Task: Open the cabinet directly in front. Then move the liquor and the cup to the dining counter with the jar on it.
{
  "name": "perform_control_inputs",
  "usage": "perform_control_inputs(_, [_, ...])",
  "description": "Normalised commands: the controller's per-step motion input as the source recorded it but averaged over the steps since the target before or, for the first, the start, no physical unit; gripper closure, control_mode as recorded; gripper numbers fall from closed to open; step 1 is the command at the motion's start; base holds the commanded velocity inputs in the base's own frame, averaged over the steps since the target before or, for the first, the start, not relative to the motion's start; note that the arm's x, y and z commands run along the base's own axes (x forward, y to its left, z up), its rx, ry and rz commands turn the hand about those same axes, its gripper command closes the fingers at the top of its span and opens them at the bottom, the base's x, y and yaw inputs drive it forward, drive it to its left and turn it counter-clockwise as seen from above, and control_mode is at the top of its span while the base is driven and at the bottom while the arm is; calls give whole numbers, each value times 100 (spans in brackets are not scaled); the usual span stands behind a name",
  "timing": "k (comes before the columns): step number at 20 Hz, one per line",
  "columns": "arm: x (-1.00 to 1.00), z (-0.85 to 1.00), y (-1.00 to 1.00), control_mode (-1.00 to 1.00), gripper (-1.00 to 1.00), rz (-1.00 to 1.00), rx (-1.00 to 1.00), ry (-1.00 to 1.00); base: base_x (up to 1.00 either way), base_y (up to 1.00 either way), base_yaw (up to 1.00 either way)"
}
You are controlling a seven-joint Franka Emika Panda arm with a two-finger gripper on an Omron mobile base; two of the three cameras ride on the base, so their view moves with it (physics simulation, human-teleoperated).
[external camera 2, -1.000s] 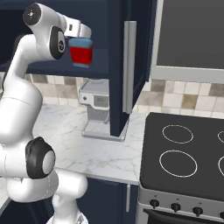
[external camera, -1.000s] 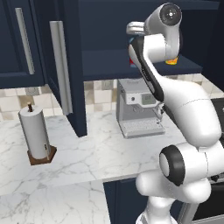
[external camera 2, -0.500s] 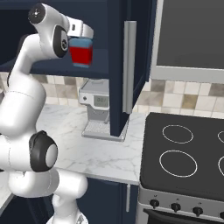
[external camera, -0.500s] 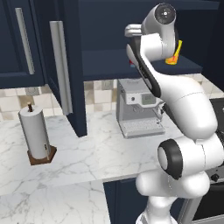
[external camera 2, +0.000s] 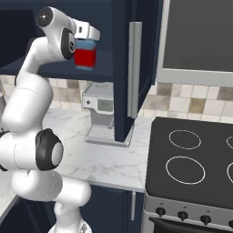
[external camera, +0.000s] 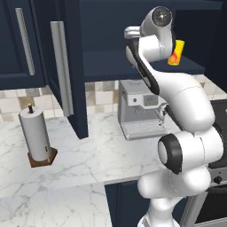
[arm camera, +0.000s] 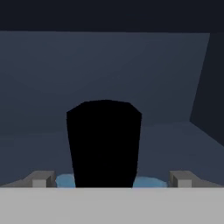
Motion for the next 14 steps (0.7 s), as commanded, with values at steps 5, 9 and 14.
perform_control_inputs(5, [41, 0, 0, -100, -100, 0, 0, 0, 0, 0, 0])
perform_control_inputs(9, [30, 0, 0, -100, -100, 0, 0, 0, 0, 0, 0])
perform_control_inputs(14, [12, 0, 0, -100, 100, 0, 0, 1, 0, 0, 0])
